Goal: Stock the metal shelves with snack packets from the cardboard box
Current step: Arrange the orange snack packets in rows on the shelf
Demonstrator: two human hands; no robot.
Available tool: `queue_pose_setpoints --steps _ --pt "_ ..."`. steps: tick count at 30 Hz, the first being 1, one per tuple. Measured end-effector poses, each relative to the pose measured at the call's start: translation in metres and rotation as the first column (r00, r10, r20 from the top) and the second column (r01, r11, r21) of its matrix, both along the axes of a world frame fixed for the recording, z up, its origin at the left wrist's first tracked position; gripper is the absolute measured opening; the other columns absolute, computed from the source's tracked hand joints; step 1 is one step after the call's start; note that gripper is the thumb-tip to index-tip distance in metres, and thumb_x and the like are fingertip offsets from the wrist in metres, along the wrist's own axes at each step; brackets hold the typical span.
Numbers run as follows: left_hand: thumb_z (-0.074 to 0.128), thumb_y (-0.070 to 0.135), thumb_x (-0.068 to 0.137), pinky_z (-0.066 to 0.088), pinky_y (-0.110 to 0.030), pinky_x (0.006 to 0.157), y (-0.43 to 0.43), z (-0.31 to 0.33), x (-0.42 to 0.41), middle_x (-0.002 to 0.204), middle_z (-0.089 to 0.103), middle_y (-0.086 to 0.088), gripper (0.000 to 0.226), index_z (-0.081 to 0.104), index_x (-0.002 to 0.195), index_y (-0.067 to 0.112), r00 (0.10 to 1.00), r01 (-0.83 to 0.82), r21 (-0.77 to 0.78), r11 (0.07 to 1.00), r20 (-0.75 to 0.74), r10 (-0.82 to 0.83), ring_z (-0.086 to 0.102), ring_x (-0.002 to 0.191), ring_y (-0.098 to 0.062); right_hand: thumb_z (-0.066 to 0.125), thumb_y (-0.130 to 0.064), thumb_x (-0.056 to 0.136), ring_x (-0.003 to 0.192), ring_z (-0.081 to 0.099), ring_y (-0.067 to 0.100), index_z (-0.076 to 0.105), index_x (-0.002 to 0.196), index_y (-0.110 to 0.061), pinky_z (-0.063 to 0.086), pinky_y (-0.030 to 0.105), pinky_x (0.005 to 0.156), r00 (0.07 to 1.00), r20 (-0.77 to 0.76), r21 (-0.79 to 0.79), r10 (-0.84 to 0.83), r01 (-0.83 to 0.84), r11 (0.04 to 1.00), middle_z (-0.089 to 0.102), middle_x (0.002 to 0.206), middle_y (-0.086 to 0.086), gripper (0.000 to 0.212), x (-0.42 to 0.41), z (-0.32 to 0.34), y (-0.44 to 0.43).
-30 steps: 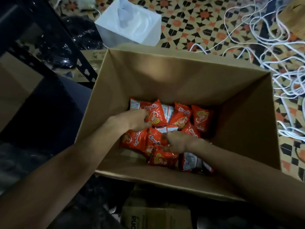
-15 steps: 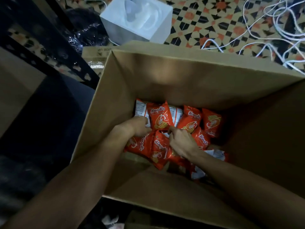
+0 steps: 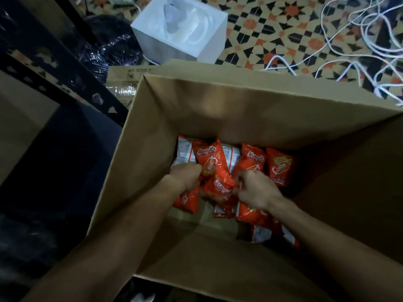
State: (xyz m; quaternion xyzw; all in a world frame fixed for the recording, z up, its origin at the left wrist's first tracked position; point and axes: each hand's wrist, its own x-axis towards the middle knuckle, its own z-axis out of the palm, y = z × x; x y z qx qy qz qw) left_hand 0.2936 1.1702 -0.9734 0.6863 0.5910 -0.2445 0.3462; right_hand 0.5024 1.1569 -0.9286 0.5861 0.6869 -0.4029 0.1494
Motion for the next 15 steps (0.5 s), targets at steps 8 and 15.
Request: queue_pose_setpoints --steps 8,15 --pt "0.057 0.022 0.096 0.047 -0.042 0.099 -0.033 -0.017 0.001 0.136 0.055 -0.013 0.048 0.041 0.141 0.013 0.966 0.224 -0.016 0.974 -0.130 -0.224 0.057 0.119 -0.031 0.072 -0.037 0.081 0.086 0.062 0.024 0.055 0.079 -0.023 0.048 0.033 0.073 0.973 -0.018 0.083 -0.232 0.233 0.969 0.061 0.082 -0.003 0.022 0.022 0.021 0.024" --pt "0.075 0.036 0.081 0.049 -0.026 0.082 -0.019 -0.003 -0.011 0.107 0.061 0.007 0.028 0.068 0.105 0.024 0.923 -0.334 -0.161 0.929 0.144 0.357 0.062 0.097 -0.016 0.071 -0.038 0.086 0.100 0.066 0.030 0.062 0.109 -0.026 0.054 0.039 0.087 0.951 -0.026 0.085 -0.307 0.308 0.948 0.068 0.103 0.004 0.028 0.026 0.022 0.022"
